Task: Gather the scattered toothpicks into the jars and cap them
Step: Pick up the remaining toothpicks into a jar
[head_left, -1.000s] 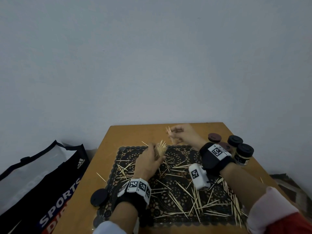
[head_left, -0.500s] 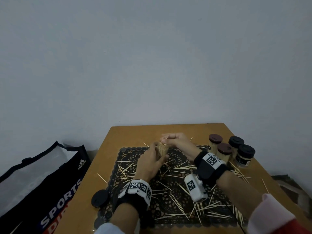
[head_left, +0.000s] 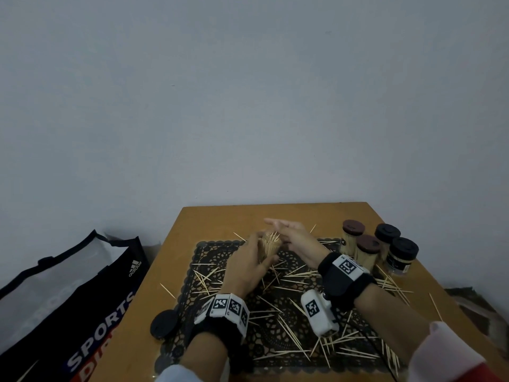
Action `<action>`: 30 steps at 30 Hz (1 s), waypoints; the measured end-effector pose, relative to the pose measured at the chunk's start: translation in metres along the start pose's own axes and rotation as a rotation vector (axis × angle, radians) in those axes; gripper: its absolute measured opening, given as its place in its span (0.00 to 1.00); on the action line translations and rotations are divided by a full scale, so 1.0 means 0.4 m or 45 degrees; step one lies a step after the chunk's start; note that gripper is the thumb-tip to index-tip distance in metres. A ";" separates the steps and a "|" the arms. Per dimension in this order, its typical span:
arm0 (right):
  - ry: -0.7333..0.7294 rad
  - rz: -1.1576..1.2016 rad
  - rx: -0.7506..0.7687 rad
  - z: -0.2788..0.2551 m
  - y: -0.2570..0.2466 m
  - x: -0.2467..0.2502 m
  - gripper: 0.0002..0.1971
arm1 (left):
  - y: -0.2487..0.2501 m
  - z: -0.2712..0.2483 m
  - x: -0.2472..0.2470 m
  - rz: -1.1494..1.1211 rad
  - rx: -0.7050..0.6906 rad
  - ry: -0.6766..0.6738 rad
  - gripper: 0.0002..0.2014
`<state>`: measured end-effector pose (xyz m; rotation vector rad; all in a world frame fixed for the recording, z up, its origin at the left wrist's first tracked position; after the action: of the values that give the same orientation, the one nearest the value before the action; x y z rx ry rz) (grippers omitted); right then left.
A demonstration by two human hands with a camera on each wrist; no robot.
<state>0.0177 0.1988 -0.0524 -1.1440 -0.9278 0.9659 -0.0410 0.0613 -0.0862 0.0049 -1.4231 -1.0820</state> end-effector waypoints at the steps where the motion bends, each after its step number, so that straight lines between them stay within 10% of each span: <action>1: 0.014 0.019 -0.003 -0.003 -0.002 0.003 0.14 | 0.000 0.001 0.001 0.007 0.005 0.006 0.30; 30: -0.070 -0.140 -0.136 -0.015 0.000 0.052 0.23 | -0.027 0.004 0.001 0.191 0.027 0.117 0.39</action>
<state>0.0300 0.2166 -0.0513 -1.1484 -1.0865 0.8708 -0.0488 0.0560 -0.0920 -0.0358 -1.3306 -0.9315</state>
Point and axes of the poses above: each hand's wrist, its own z-axis towards the middle knuckle, its own x-axis out of the back of the hand, y = z × x, the point moved 2 cm from there along z, towards the middle knuckle, and after that the axes turned 11 degrees about x, right-handed, at the moved point
